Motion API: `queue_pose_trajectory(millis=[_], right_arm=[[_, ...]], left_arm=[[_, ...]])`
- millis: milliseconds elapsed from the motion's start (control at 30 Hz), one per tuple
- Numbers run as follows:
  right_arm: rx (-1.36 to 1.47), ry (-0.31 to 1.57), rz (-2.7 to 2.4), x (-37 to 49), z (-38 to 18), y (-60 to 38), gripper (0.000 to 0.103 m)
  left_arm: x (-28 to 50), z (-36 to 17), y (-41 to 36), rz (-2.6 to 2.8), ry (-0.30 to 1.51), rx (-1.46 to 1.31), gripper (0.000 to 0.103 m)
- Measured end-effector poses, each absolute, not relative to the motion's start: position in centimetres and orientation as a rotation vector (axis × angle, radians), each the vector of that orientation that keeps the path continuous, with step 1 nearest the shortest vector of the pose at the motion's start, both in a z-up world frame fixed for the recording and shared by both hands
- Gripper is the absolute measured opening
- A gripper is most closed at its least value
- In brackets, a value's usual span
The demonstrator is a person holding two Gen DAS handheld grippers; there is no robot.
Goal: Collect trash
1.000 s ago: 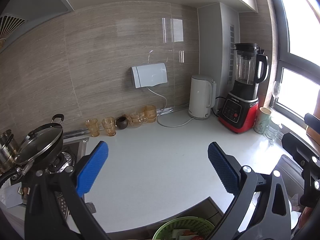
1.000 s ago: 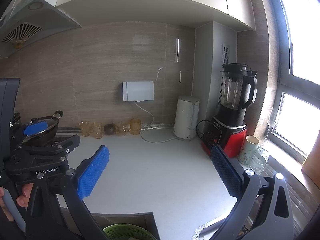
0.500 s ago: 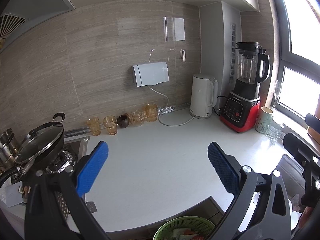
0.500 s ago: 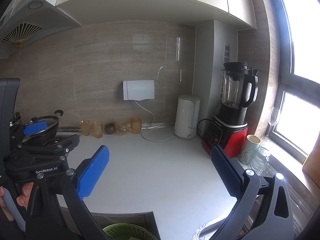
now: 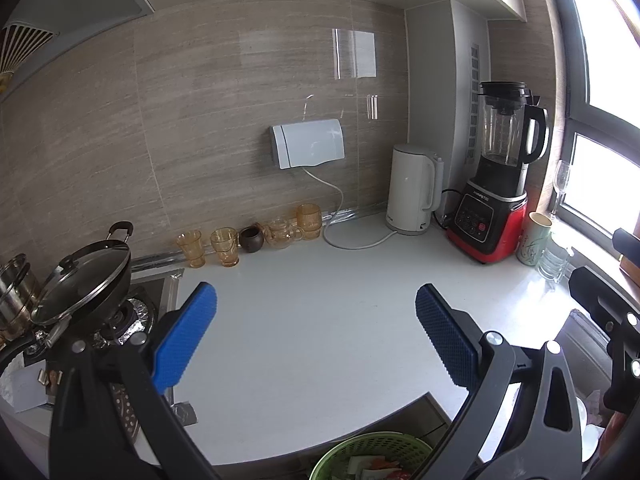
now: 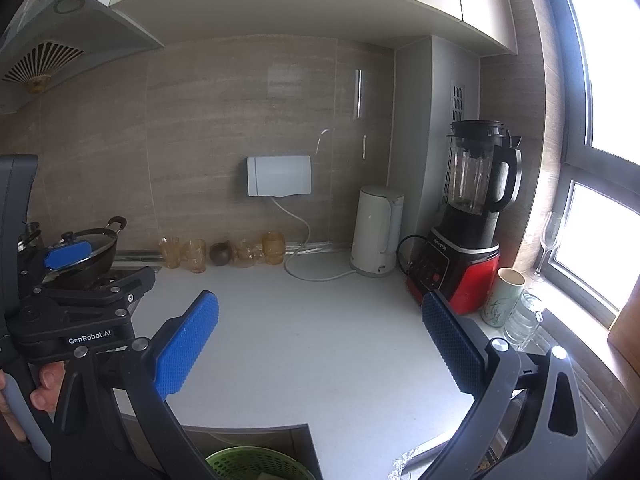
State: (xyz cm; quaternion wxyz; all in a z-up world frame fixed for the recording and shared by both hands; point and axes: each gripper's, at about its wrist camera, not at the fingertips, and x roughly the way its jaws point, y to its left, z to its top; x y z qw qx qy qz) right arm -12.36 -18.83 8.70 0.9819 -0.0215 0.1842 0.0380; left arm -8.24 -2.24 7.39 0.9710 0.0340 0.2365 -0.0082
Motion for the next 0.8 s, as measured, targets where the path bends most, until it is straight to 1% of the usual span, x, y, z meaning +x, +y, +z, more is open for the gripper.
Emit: queue_pose_trajectory(millis=[800], right_arm=[[-0.035,0.400,0.082,-10.6,8.0,-18.1,0.101]], left_arm=[[-6.7,7.1,-1.0,0.017,0.485,0.054,0.095]])
